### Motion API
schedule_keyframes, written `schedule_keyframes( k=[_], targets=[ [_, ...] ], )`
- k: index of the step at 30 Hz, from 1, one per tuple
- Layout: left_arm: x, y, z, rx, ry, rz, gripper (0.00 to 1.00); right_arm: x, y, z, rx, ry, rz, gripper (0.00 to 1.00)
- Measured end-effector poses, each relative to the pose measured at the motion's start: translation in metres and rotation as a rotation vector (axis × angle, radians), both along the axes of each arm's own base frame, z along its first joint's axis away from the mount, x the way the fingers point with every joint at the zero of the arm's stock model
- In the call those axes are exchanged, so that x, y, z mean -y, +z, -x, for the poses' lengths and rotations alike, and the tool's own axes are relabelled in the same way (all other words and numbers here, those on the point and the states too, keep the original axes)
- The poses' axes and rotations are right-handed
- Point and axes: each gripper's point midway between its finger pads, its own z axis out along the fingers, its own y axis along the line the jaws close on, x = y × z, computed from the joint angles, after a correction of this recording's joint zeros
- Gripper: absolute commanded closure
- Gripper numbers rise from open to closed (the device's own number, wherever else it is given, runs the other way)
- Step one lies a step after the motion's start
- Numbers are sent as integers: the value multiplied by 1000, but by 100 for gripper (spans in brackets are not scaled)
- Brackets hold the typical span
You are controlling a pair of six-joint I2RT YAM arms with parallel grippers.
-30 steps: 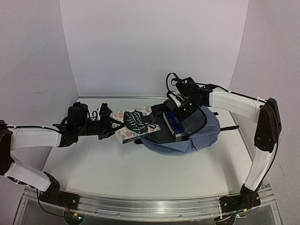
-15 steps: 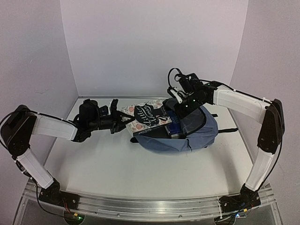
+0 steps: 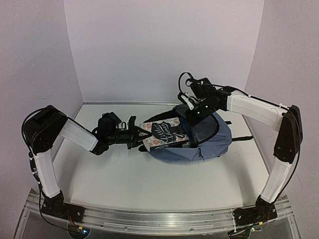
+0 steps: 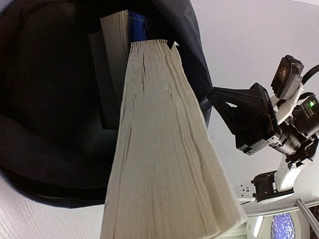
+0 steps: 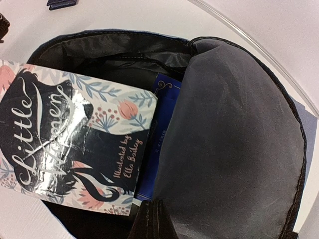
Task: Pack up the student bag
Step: Place the book in the student bag.
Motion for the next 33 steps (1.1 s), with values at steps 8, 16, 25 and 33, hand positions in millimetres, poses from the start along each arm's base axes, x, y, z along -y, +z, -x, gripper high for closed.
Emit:
schedule_keyframes(
  k=[8, 16, 25, 33],
  targets=[
    [24, 11, -1, 9, -61, 37, 100, -4, 1, 3, -13, 17, -19, 100],
    [49, 8, -24, -8, -71, 43, 100, -7, 10, 8, -11, 35, -48, 100],
    [64, 0, -30, -46, -80, 20, 100, -7, 16, 12, -13, 46, -62, 100],
    [104, 6, -53, -43, -111, -3, 79, -7, 9, 19, -39, 59, -68, 100]
  ],
)
